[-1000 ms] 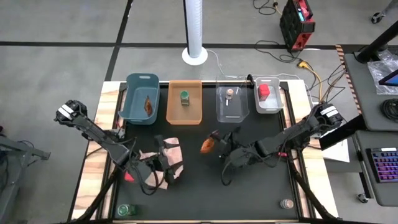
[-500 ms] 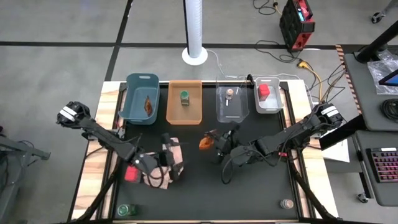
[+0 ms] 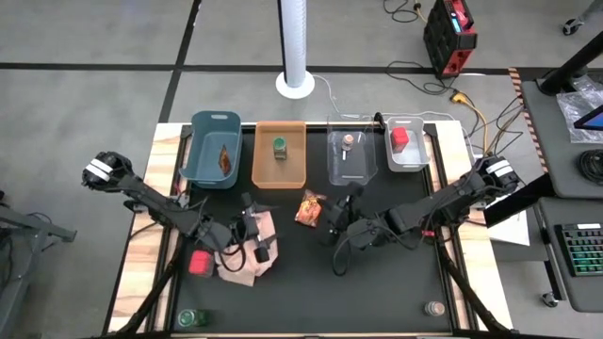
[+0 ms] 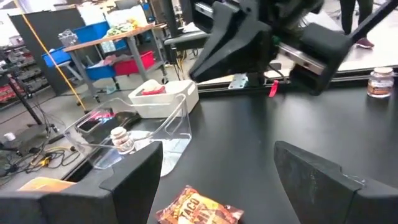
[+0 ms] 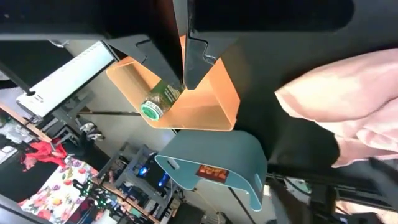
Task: Sort spices by type
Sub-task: Put the orange seasoning pack into the blue bin
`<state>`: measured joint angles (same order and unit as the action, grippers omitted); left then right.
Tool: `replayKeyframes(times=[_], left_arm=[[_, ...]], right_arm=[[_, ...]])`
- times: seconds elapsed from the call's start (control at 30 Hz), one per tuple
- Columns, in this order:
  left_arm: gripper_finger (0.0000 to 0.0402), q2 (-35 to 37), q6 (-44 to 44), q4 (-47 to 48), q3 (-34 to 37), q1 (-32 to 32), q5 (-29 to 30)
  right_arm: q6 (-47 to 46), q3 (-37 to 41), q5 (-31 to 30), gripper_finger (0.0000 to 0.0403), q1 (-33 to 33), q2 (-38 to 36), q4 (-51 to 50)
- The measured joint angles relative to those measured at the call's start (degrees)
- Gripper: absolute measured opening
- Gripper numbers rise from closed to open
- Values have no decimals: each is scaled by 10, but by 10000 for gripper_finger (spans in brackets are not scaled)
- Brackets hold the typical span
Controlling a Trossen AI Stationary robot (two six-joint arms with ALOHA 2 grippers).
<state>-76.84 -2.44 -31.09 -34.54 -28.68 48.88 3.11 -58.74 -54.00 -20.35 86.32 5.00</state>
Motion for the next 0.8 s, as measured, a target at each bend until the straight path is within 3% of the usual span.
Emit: replayKeyframes(times=[0.17, 0.37, 0.6, 0.8], left_arm=[[291, 0, 2, 34, 1, 0, -24], [291, 4, -15, 42, -11, 0, -33], [291, 31, -41, 73, -14, -1, -21], [291, 71, -18, 153, -14, -3, 16]], right_arm=[[-15, 0, 18, 8, 10, 0, -16], [-173, 16, 248, 9, 73, 16, -90], [-172, 26, 226, 23, 96, 110, -62], [-123, -15, 243, 96, 101, 159, -57]])
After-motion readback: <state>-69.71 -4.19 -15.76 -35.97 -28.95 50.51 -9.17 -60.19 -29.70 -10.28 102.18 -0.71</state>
